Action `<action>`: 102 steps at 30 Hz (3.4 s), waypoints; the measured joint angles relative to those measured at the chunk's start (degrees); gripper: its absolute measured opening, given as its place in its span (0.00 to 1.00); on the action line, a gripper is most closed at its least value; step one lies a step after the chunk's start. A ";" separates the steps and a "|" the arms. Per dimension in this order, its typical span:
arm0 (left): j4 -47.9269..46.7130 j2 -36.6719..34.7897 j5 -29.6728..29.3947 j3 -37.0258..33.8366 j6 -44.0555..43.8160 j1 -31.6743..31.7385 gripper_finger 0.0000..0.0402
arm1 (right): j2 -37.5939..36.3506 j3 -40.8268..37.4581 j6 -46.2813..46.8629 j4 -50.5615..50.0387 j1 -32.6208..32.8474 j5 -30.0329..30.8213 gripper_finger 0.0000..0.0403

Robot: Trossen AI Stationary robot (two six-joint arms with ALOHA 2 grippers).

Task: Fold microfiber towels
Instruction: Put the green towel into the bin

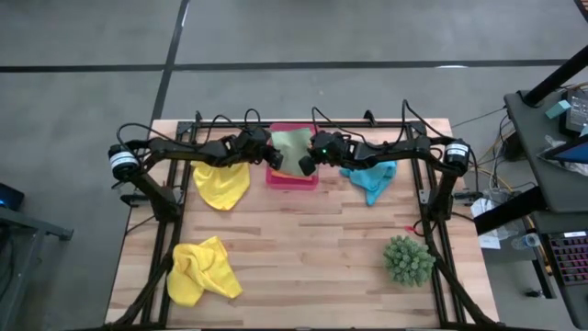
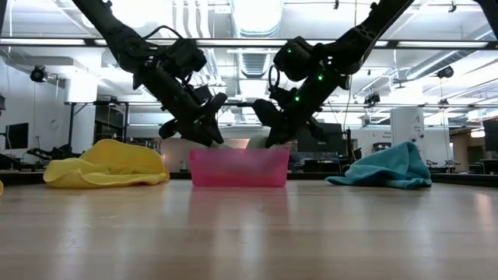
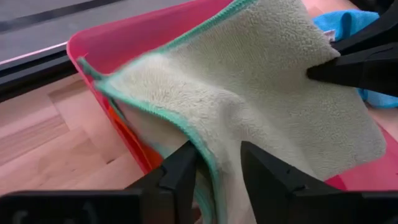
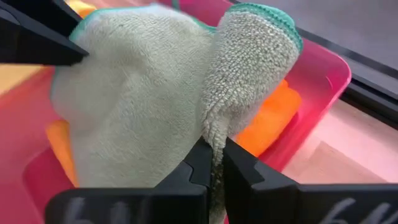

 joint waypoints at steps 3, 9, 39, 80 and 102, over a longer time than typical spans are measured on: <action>0.07 0.00 0.00 0.00 -0.01 0.00 0.31 | -0.01 0.00 -1.07 -0.92 0.00 0.08 0.03; -0.48 -0.98 0.02 0.56 0.00 0.00 0.32 | -0.09 0.00 -2.26 -1.47 -0.12 0.08 0.04; 0.57 2.02 6.38 6.90 16.49 -1.42 0.14 | -0.26 17.86 -19.22 -21.86 -4.79 -17.31 0.08; -13.81 3.51 5.90 9.21 16.78 -2.42 0.01 | 4.14 16.68 -18.76 -25.97 -4.31 -15.55 0.02; -12.93 9.55 4.76 7.91 16.63 -3.77 0.01 | 8.10 16.18 -16.21 -27.12 0.18 -22.40 0.02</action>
